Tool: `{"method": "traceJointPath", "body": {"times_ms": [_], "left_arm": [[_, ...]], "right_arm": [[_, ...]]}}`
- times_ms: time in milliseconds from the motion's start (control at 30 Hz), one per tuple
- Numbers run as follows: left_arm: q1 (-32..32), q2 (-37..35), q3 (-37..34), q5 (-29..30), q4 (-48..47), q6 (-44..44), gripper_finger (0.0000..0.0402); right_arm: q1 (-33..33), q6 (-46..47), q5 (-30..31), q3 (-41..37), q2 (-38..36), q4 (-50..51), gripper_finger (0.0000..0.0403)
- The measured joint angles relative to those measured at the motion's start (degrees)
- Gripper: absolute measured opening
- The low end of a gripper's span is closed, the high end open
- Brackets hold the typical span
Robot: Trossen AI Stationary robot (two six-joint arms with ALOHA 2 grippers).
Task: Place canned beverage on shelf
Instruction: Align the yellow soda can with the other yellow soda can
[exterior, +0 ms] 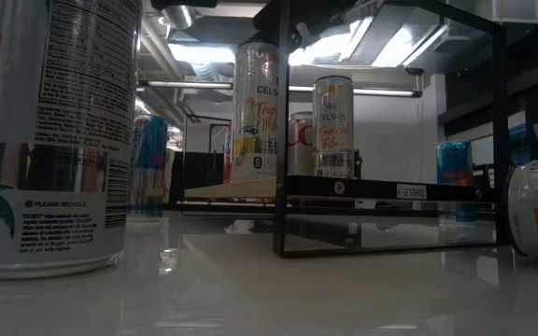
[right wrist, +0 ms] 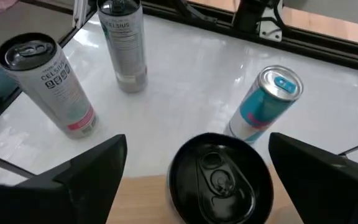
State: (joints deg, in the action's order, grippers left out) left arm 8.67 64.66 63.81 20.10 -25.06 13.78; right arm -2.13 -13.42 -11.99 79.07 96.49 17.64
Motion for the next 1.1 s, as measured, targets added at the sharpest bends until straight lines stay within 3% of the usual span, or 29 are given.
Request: {"method": "traceJointPath", "body": {"times_ms": [367,567,1100], "left_arm": [[0.0,0.0,0.0,0.0,0.02,0.08,0.0352],[0.0,0.02,0.0,0.0,0.02,0.19,0.0352],[0.0,0.04,0.0,0.0,0.0,0.18,0.0352]], "right_arm": [[0.0,-0.32,0.09,0.0,0.0,0.44,0.0388],[0.0,-0.51,3.91,0.0,0.0,0.49,0.0388],[-0.04,-0.54,3.45,0.0,3.85,1.91,0.0379]]}}
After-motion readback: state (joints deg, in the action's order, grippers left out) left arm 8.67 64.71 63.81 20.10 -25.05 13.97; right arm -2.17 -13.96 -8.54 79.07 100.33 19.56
